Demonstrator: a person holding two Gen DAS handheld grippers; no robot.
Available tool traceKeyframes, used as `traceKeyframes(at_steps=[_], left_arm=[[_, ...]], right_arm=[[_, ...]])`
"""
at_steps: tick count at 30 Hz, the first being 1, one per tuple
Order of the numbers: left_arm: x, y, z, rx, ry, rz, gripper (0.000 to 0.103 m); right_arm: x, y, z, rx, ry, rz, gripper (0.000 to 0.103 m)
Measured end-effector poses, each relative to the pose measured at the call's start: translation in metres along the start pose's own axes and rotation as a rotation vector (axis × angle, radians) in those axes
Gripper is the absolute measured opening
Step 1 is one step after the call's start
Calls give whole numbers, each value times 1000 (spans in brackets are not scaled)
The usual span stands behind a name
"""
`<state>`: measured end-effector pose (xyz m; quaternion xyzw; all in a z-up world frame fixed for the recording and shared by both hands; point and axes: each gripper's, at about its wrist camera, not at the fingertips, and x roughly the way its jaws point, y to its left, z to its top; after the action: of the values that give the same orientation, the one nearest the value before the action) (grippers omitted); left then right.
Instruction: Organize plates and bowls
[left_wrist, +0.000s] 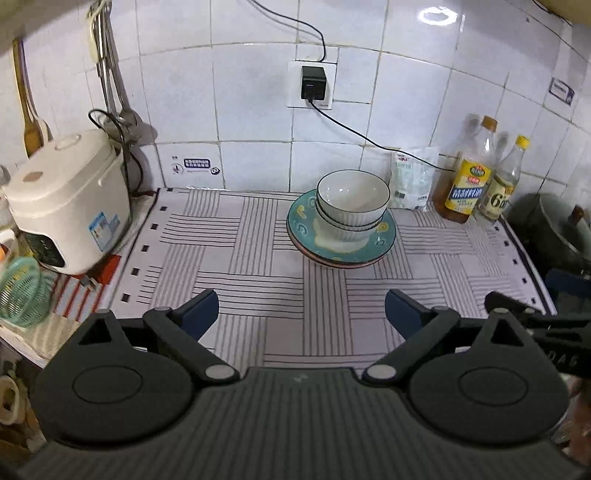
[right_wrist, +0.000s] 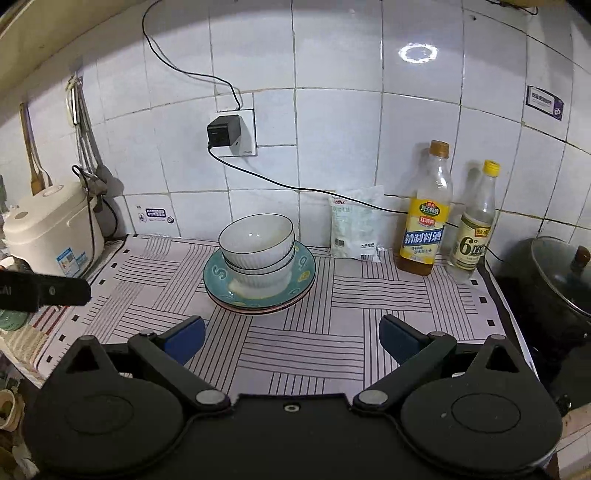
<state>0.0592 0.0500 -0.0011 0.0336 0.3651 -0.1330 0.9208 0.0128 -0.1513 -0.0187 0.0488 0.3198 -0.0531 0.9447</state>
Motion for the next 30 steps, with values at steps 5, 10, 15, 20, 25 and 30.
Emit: traceKeyframes(at_steps=[5, 10, 15, 20, 25, 30], left_arm=[[-15, -3, -9, 14, 7, -1, 98], [-26, -9, -17, 24, 3, 24, 98], [-33, -14, -21, 22, -7, 56, 98], [-46, -18, -27, 25, -56, 116, 98], [-54, -17, -31, 30, -66, 106, 98], [-59, -15, -37, 24, -75, 104, 98]], right_arm=[[-15, -3, -6, 9, 4, -13, 102], [-29, -10, -13, 52, 26, -37, 102], [-40, -15, -17, 70, 53, -81, 102], [-51, -12, -25, 57, 60, -93, 102], [-60, -5, -30, 16, 31, -139, 102], [-65, 0, -31, -11, 16, -174, 102]])
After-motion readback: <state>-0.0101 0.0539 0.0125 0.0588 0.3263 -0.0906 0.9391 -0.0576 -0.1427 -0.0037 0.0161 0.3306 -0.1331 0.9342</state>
